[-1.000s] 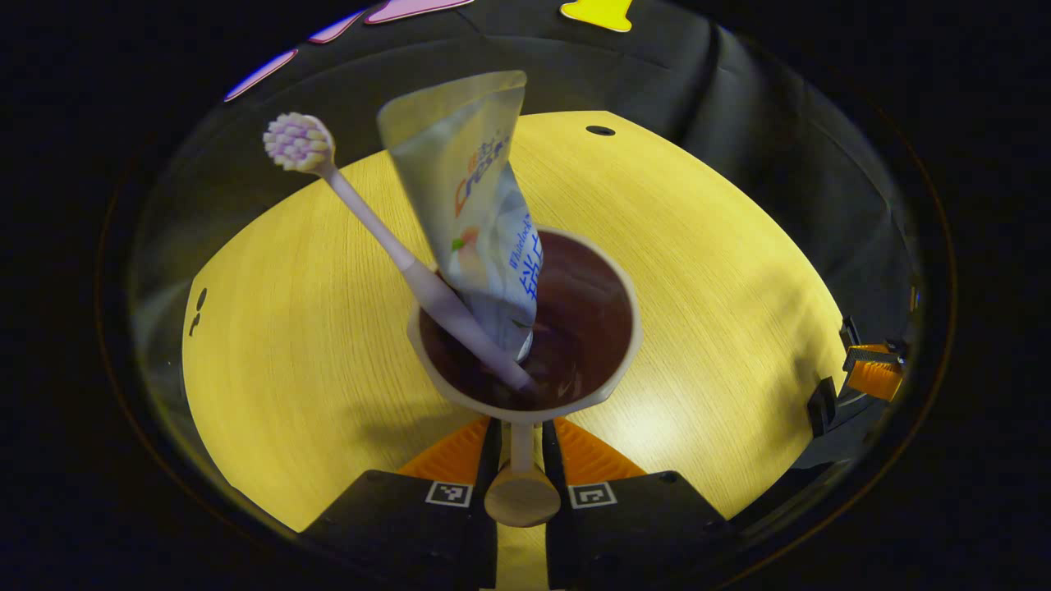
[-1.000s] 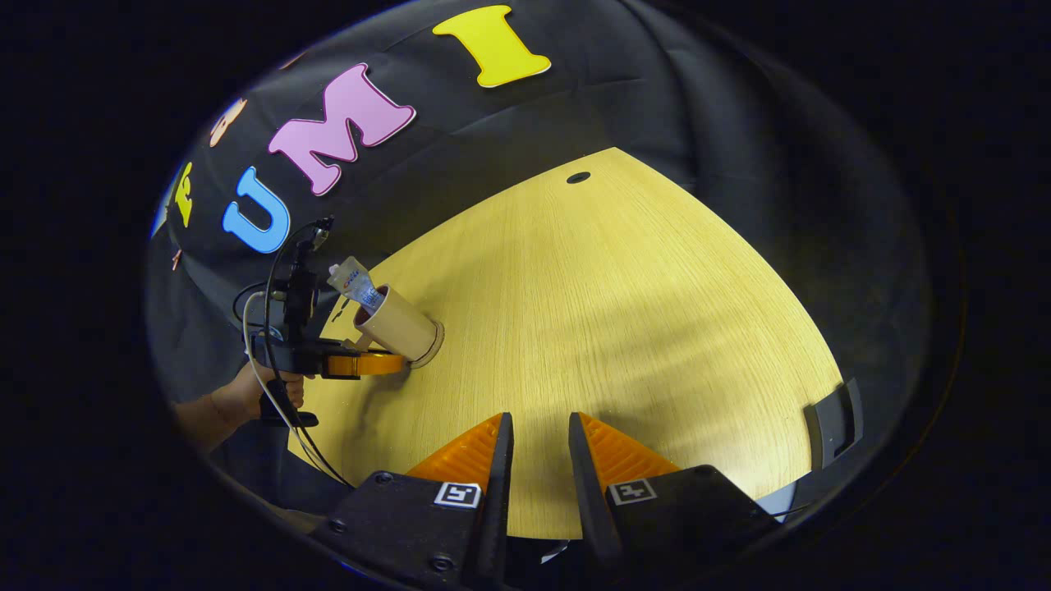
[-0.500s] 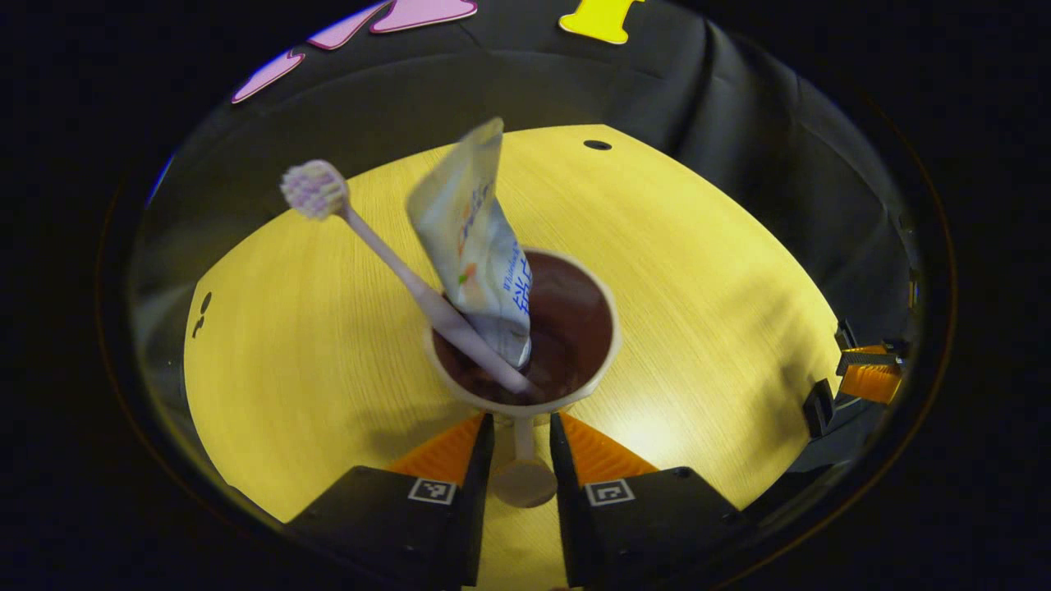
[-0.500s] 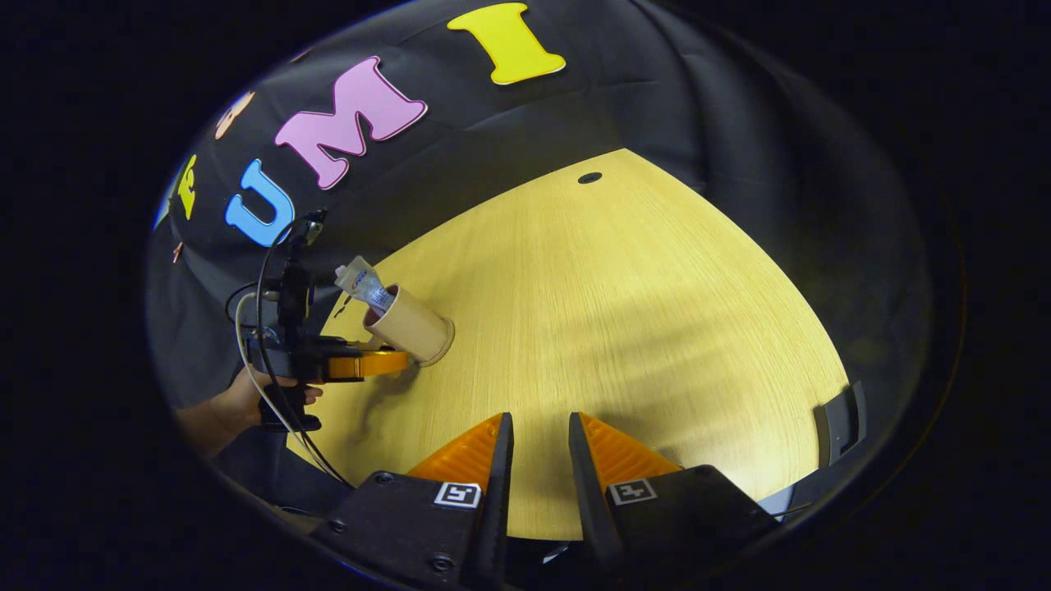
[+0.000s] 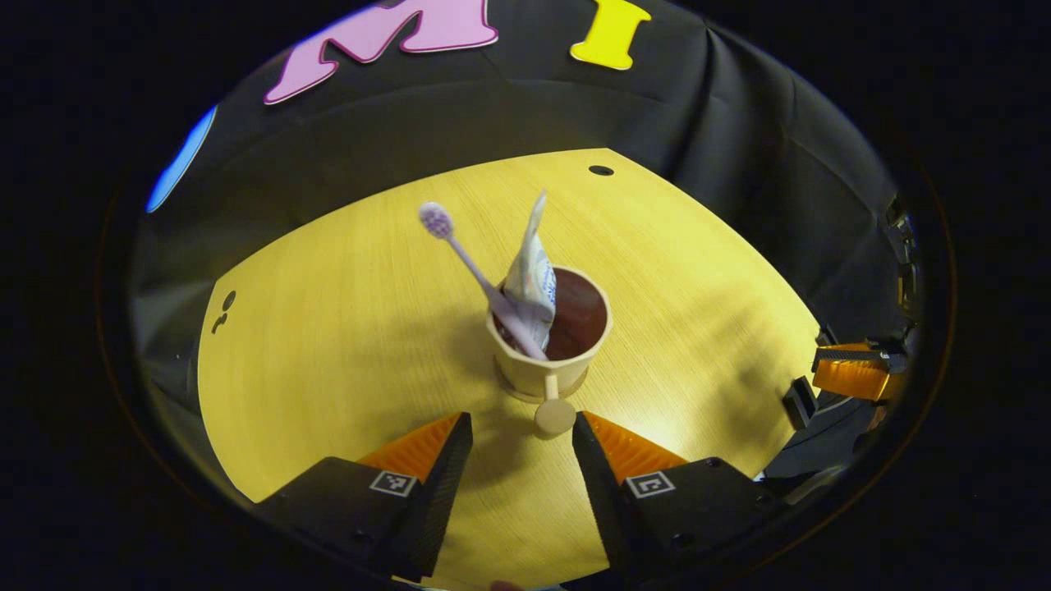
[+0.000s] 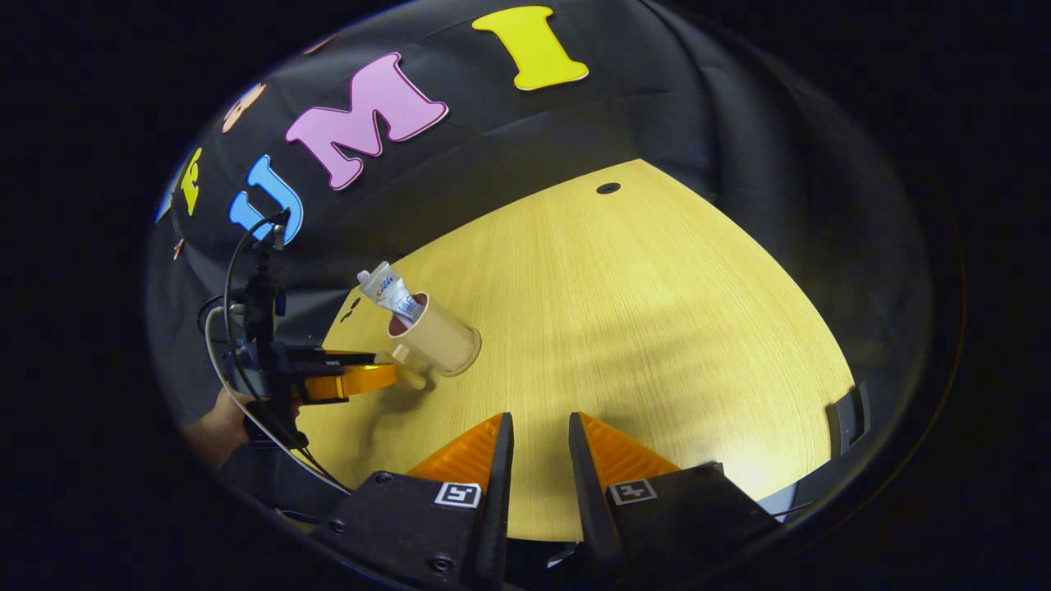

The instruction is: Put the toothbrush and toothpaste on the desktop into the cup, then pick up the cup and place it on the coaster on the desktop.

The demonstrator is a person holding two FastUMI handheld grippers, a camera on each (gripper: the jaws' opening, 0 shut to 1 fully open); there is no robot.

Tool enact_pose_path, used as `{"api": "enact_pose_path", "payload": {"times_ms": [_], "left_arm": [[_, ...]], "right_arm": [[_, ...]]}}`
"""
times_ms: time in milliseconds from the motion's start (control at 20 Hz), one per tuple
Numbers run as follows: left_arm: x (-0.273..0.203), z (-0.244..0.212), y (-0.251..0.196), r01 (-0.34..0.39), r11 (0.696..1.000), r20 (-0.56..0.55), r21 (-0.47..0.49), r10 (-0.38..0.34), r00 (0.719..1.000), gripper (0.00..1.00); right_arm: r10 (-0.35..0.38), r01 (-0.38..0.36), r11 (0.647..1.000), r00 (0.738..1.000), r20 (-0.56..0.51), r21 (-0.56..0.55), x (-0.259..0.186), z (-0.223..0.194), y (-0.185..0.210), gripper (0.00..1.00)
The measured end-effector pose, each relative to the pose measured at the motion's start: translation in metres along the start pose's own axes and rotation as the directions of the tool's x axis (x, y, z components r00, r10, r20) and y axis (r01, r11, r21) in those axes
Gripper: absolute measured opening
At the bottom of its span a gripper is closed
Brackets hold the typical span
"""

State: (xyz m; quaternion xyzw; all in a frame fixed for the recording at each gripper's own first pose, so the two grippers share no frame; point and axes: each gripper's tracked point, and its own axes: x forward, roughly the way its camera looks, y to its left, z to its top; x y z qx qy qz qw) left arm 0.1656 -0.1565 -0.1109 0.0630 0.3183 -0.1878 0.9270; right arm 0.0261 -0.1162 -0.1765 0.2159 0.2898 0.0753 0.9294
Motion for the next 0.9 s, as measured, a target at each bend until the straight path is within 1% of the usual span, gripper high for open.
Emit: {"api": "enact_pose_path", "payload": {"times_ms": [50,100,150,200,250,300,350,400,450,500,550,600,700,750,800,900], "left_arm": [[-0.006,-0.003,0.002,0.013,1.000,-0.010,-0.019,-0.013,1.000,0.80],[-0.013,-0.007,0.004,0.023,0.999,-0.017,-0.038,-0.024,1.000,0.80],[-0.020,-0.009,0.008,0.027,0.998,-0.009,-0.058,-0.027,1.000,0.80],[-0.027,-0.011,0.013,0.022,0.997,-0.001,-0.073,-0.022,1.000,0.80],[-0.034,-0.014,0.021,0.004,0.997,0.008,-0.083,-0.004,1.000,0.80],[-0.043,-0.017,0.028,-0.005,0.996,0.016,-0.092,0.007,1.000,0.80],[-0.050,-0.021,0.035,-0.015,0.994,0.025,-0.105,0.018,1.000,0.80],[-0.058,-0.025,0.040,-0.020,0.993,0.031,-0.116,0.024,0.999,0.81],[-0.063,-0.031,0.045,-0.028,0.992,0.036,-0.126,0.033,0.999,0.87],[-0.069,-0.036,0.050,-0.033,0.991,0.038,-0.133,0.038,0.999,0.84],[-0.073,-0.041,0.054,-0.039,0.990,0.041,-0.139,0.045,0.998,0.84],[-0.078,-0.046,0.059,-0.046,0.988,0.041,-0.146,0.052,0.998,0.84],[-0.089,-0.055,0.066,-0.054,0.985,0.045,-0.163,0.062,0.997,0.84],[-0.092,-0.059,0.070,-0.057,0.984,0.046,-0.170,0.066,0.997,0.84],[-0.094,-0.063,0.074,-0.063,0.982,0.046,-0.176,0.072,0.996,0.84],[-0.098,-0.069,0.079,-0.072,0.980,0.045,-0.183,0.082,0.996,0.84]], "right_arm": [[-0.010,0.009,1.000,1.000,-0.004,-0.018,0.000,0.001,0.004,0.24],[-0.014,0.014,0.999,1.000,-0.009,-0.038,0.000,0.001,0.010,0.26],[-0.009,0.009,0.998,1.000,-0.011,-0.055,0.002,0.002,0.018,0.35],[0.001,-0.002,0.998,1.000,-0.013,-0.068,0.003,0.002,0.027,0.72],[0.013,-0.014,0.997,1.000,-0.014,-0.077,0.004,0.002,0.037,0.62],[0.023,-0.025,0.996,1.000,-0.016,-0.085,0.006,0.002,0.046,0.48],[0.036,-0.038,0.995,0.999,-0.018,-0.092,0.008,0.002,0.055,0.67],[0.046,-0.049,0.994,0.999,-0.029,-0.095,0.011,-0.001,0.064,0.67],[0.056,-0.060,0.994,0.997,-0.048,-0.094,0.013,-0.006,0.072,0.67],[0.065,-0.070,0.994,0.996,-0.061,-0.089,0.016,-0.009,0.079,0.67],[0.075,-0.080,0.993,0.995,-0.062,-0.085,0.018,-0.010,0.086,0.54],[0.078,-0.083,0.993,0.995,-0.060,-0.085,0.020,-0.010,0.093,0.74],[0.078,-0.083,0.992,0.995,-0.060,-0.094,0.023,-0.010,0.102,0.77],[0.075,-0.081,0.991,0.995,-0.064,-0.106,0.023,-0.011,0.105,0.83],[0.074,-0.082,0.989,0.995,-0.066,-0.121,0.024,-0.010,0.108,0.85],[0.081,-0.090,0.987,0.994,-0.071,-0.134,0.024,-0.011,0.116,0.86]]}}
